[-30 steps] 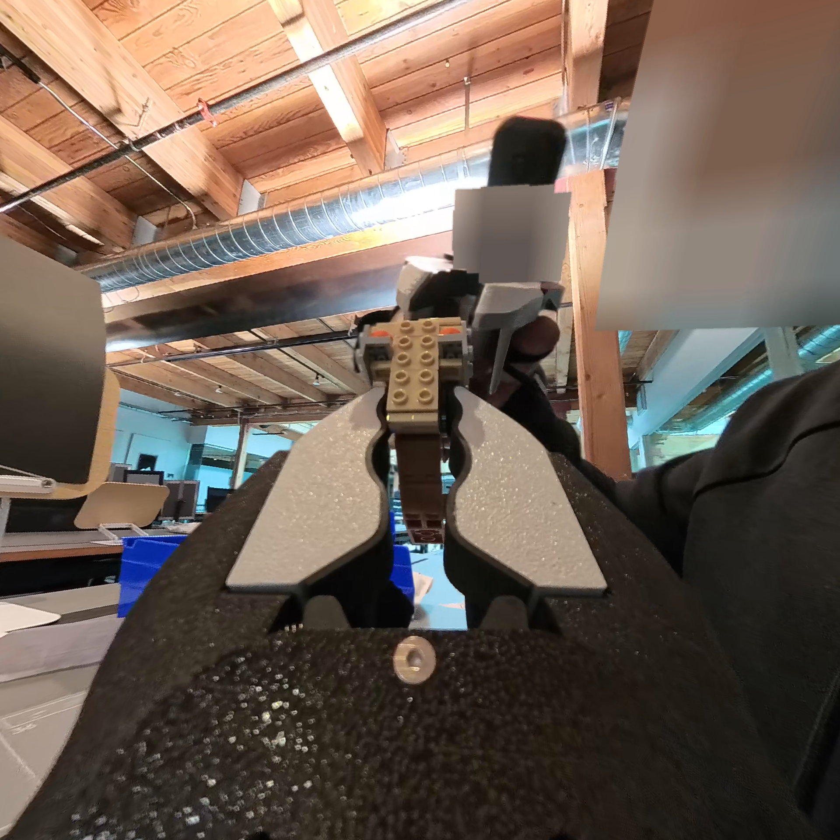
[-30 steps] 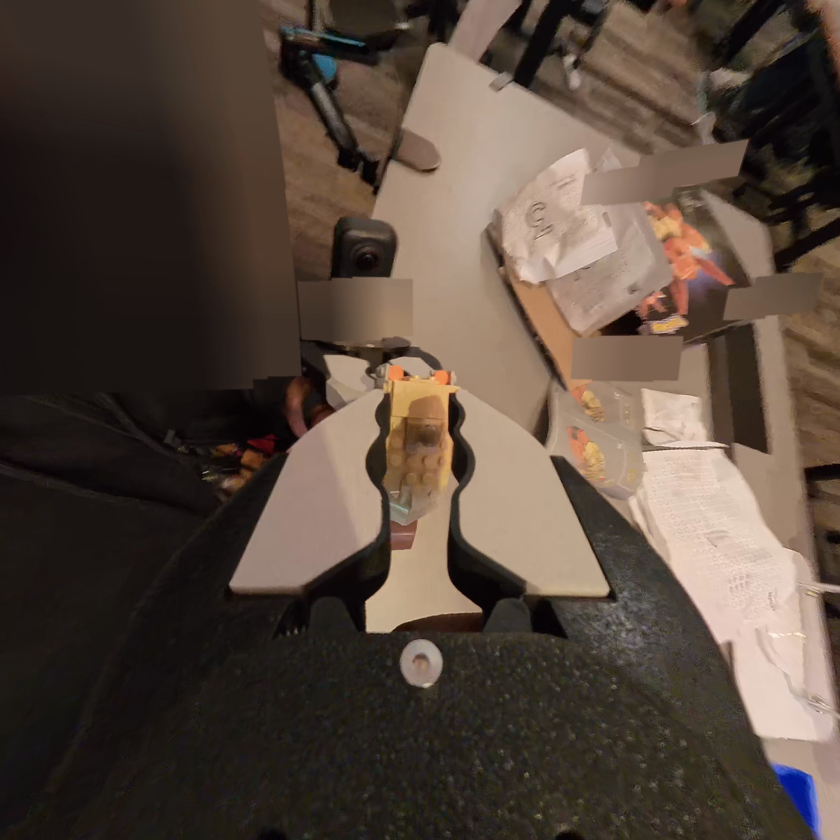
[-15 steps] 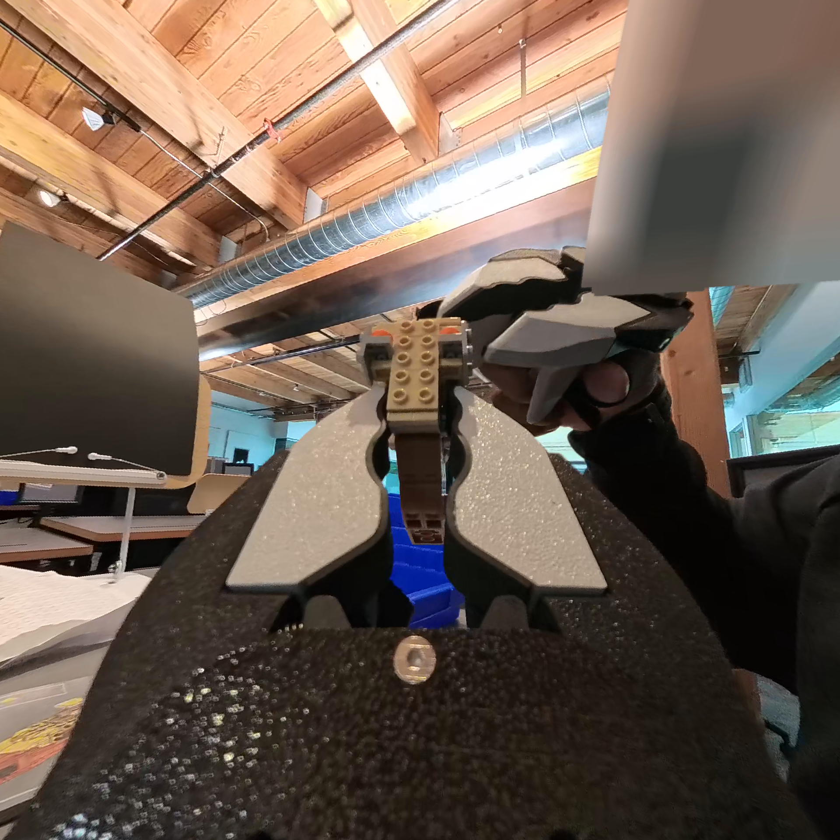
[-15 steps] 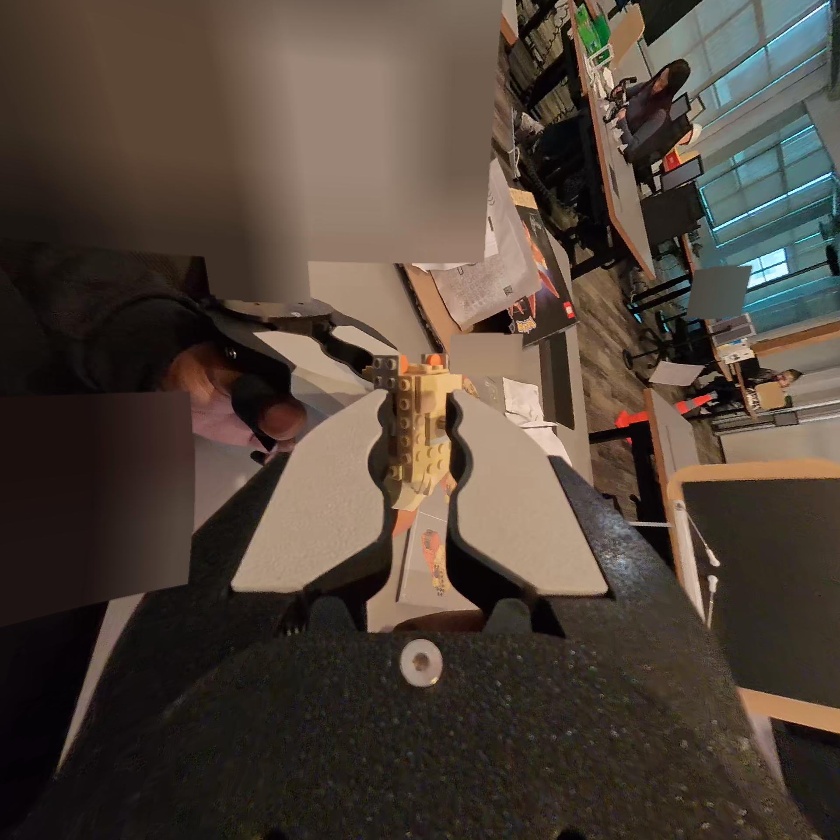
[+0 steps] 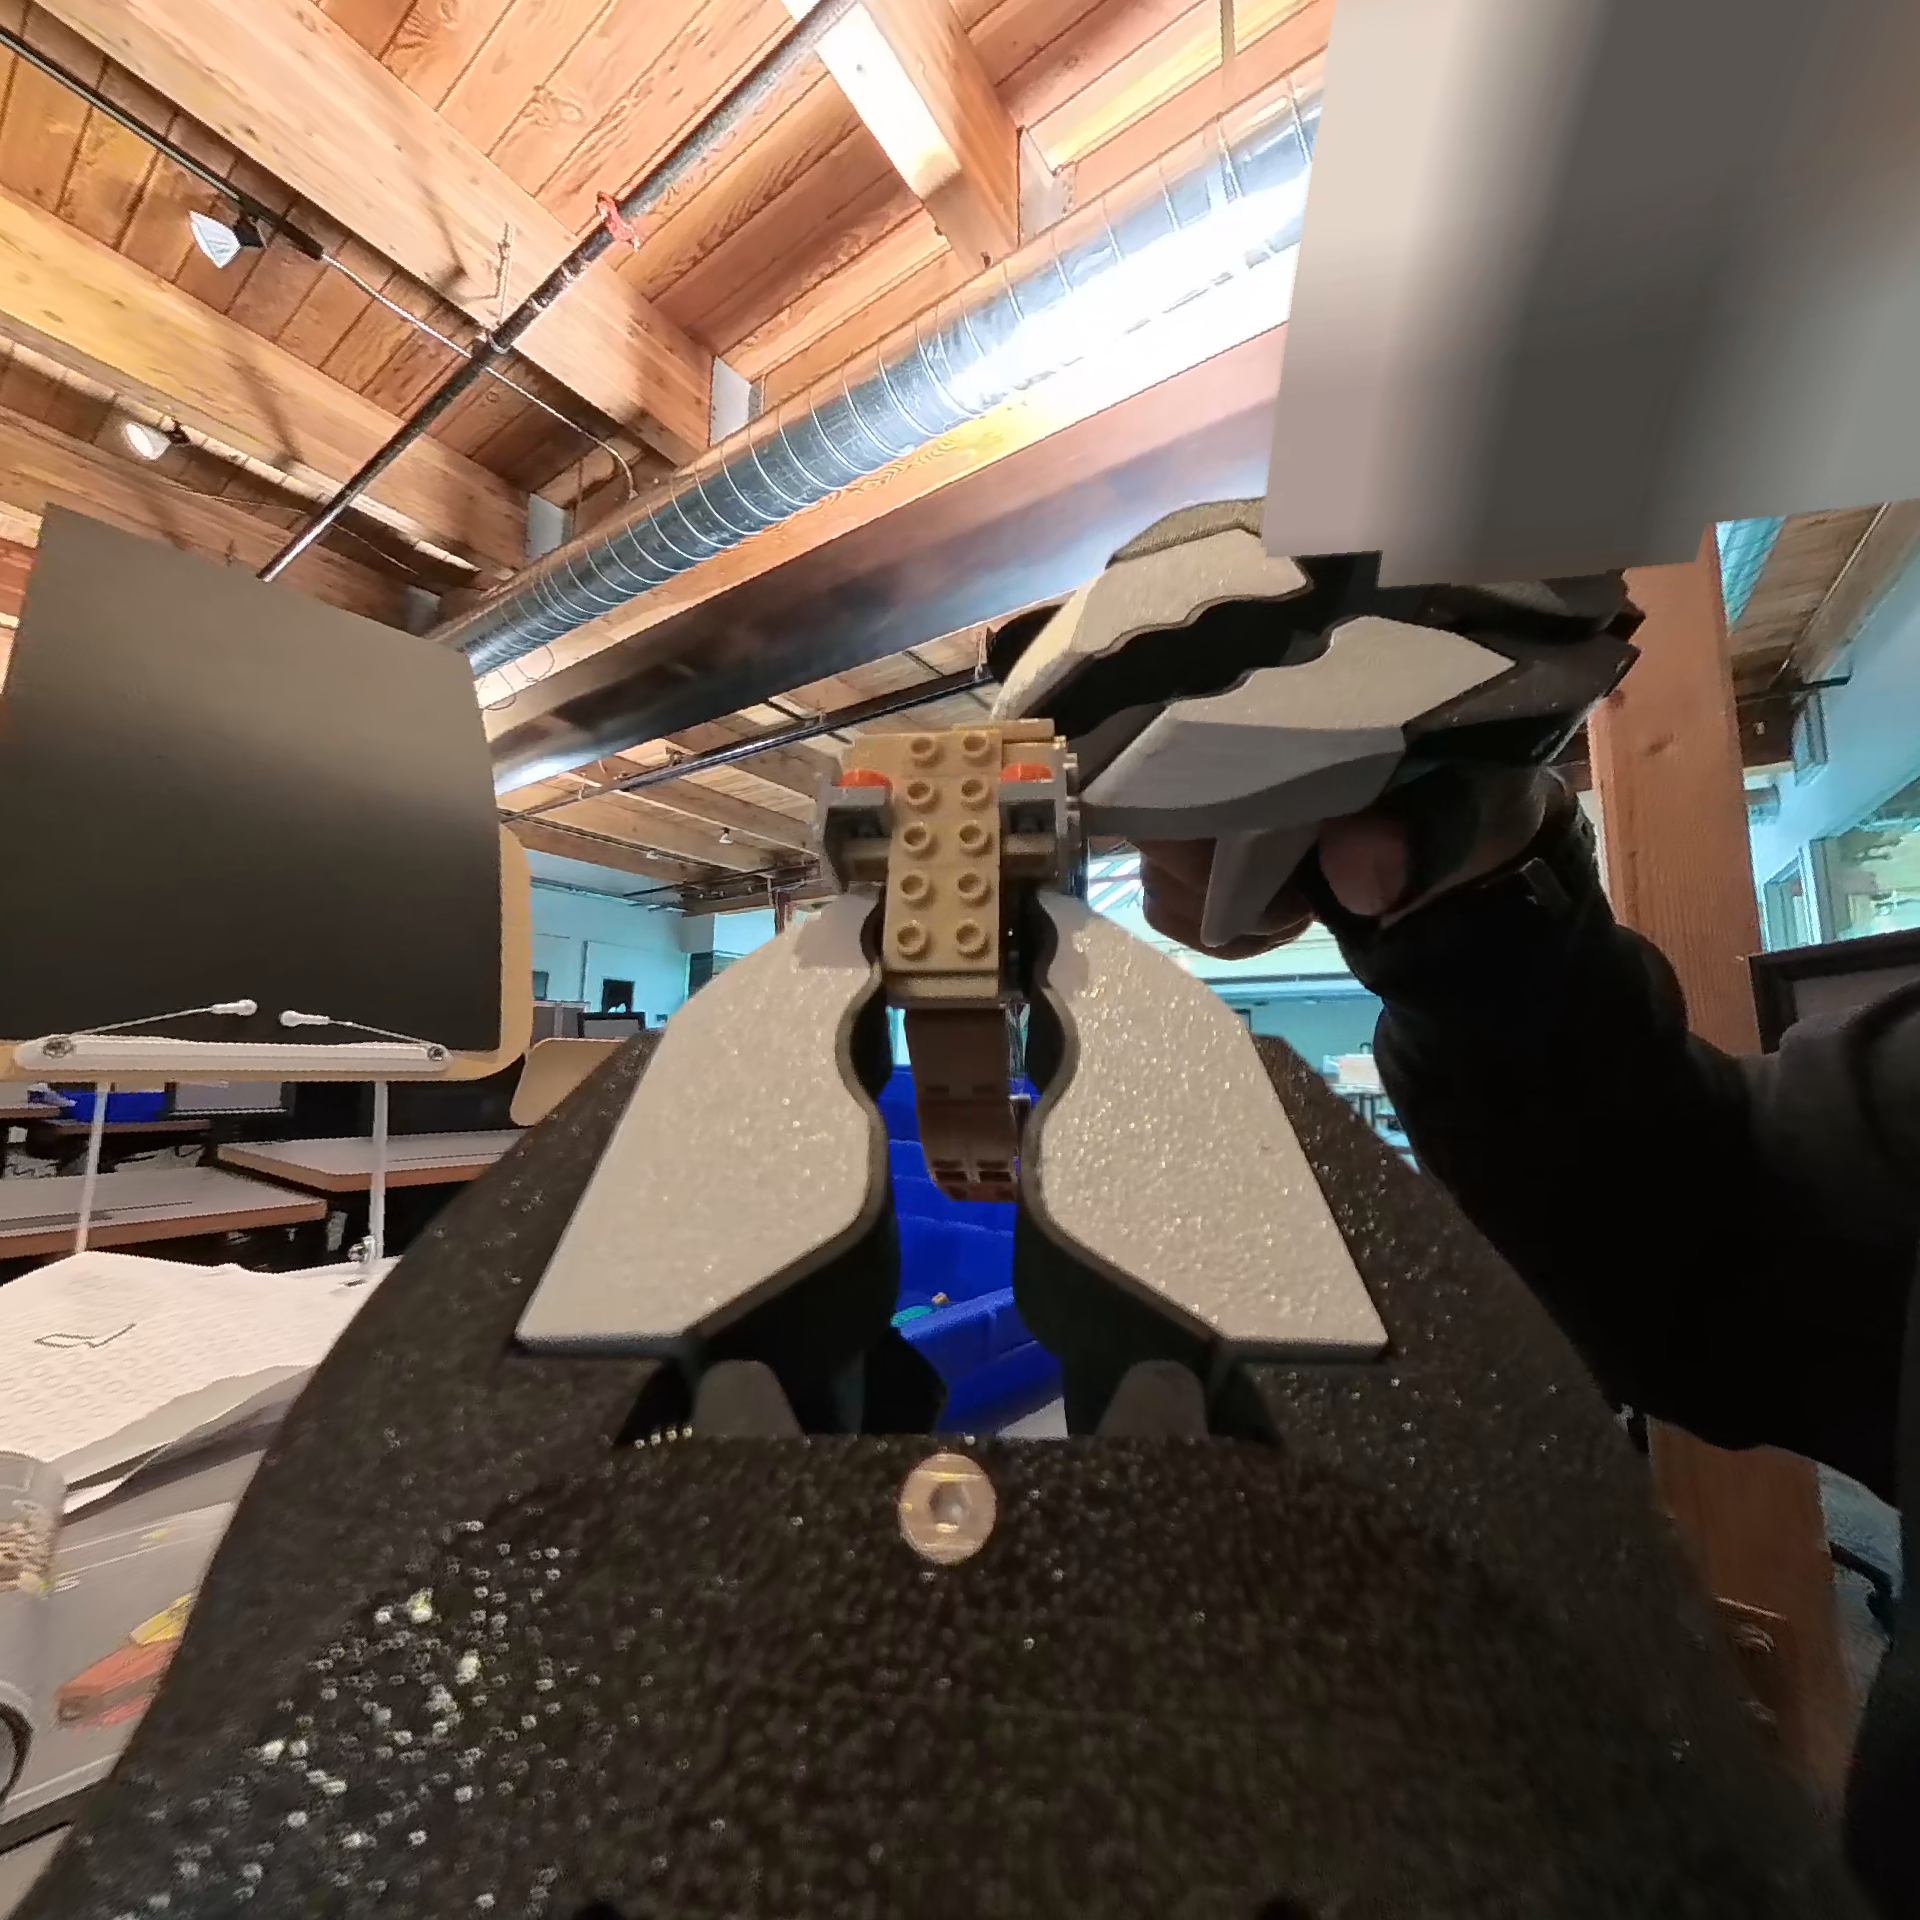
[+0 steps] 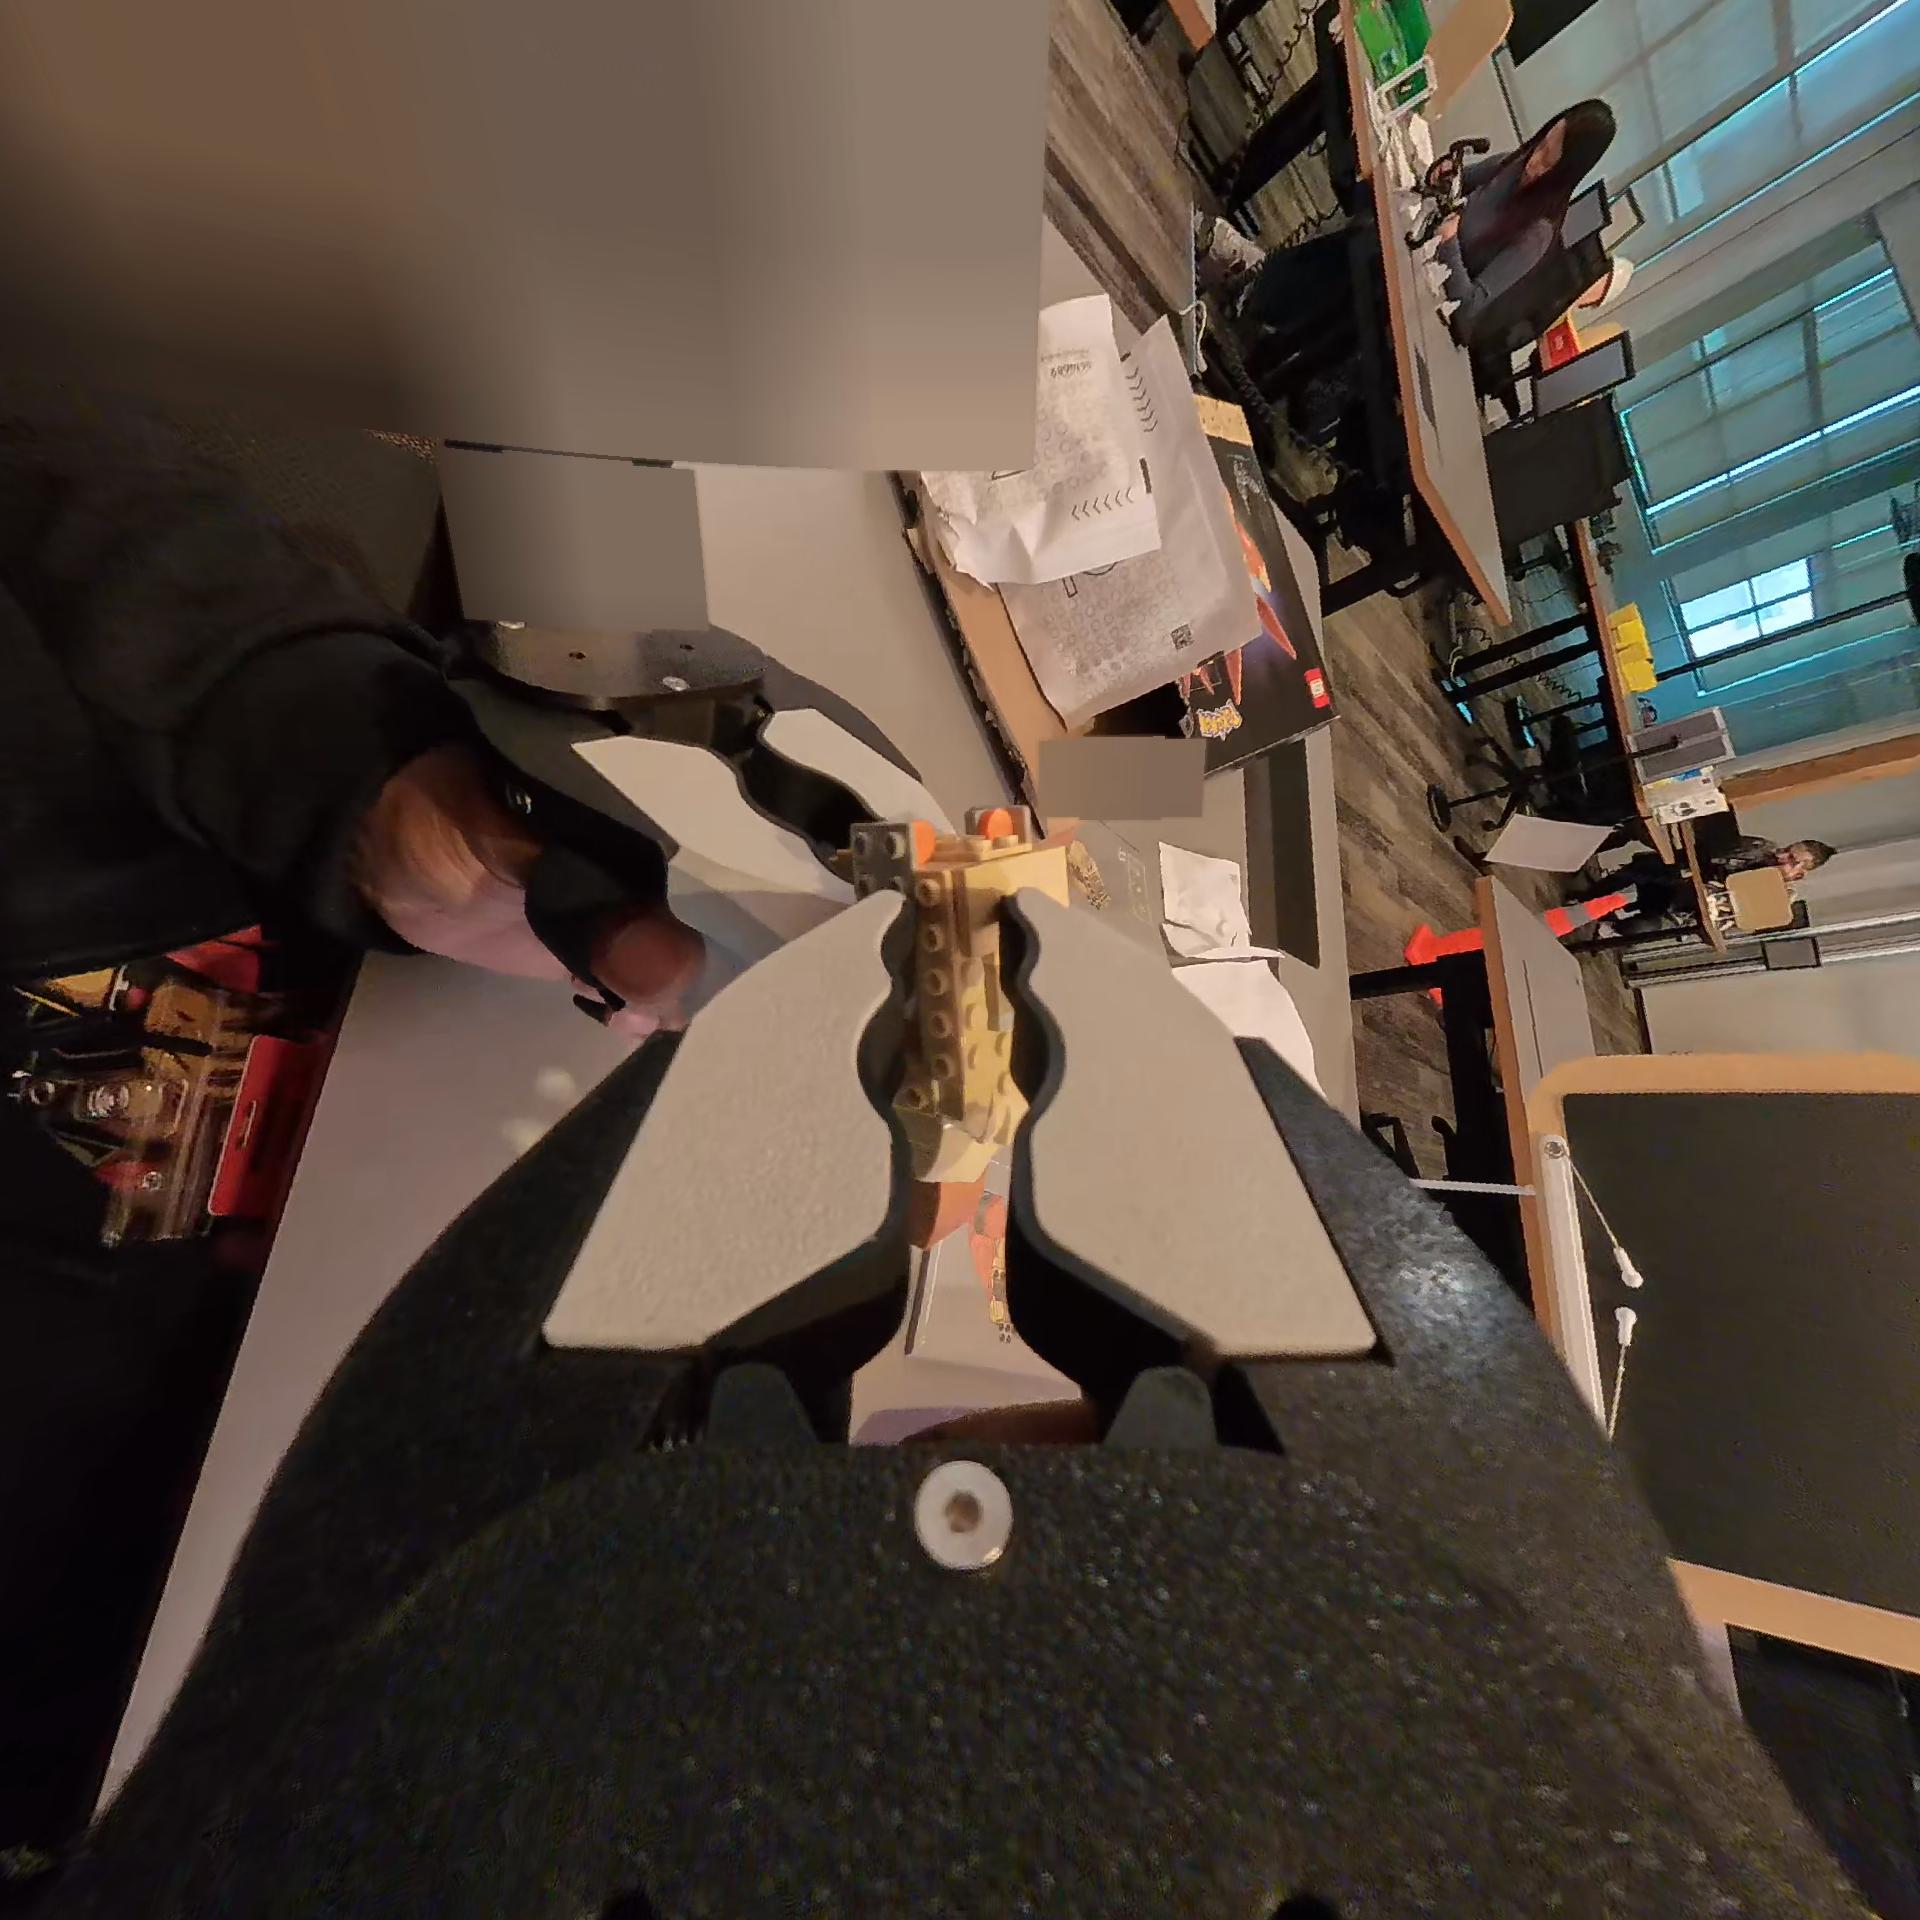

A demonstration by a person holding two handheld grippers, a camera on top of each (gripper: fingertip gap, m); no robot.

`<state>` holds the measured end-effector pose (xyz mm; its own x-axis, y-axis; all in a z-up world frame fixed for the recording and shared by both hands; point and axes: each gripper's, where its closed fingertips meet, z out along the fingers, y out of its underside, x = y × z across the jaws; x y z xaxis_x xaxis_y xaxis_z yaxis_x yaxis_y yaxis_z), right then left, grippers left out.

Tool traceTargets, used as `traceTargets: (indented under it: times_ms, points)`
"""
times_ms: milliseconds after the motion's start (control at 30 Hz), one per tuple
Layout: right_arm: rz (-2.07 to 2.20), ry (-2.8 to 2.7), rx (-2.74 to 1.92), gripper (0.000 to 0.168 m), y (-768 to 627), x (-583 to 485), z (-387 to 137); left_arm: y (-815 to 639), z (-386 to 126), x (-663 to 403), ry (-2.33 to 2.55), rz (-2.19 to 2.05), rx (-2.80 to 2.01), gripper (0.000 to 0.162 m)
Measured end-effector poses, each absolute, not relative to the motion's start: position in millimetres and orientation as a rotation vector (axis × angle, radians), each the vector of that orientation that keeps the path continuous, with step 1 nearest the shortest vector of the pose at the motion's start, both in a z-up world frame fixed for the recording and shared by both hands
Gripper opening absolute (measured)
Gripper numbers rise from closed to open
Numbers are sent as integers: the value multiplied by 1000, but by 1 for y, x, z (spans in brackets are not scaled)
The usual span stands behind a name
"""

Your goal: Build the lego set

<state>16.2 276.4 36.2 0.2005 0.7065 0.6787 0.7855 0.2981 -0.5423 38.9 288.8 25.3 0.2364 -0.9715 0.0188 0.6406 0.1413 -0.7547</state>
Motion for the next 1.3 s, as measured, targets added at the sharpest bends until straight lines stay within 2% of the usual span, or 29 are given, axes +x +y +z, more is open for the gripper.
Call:
traceTargets:
  times_ms: [1300]
  points:
    - [-167, -1650, -1517, 13, 275, 37, 20, 288, 9, 58, 680, -1159, -857, 20]
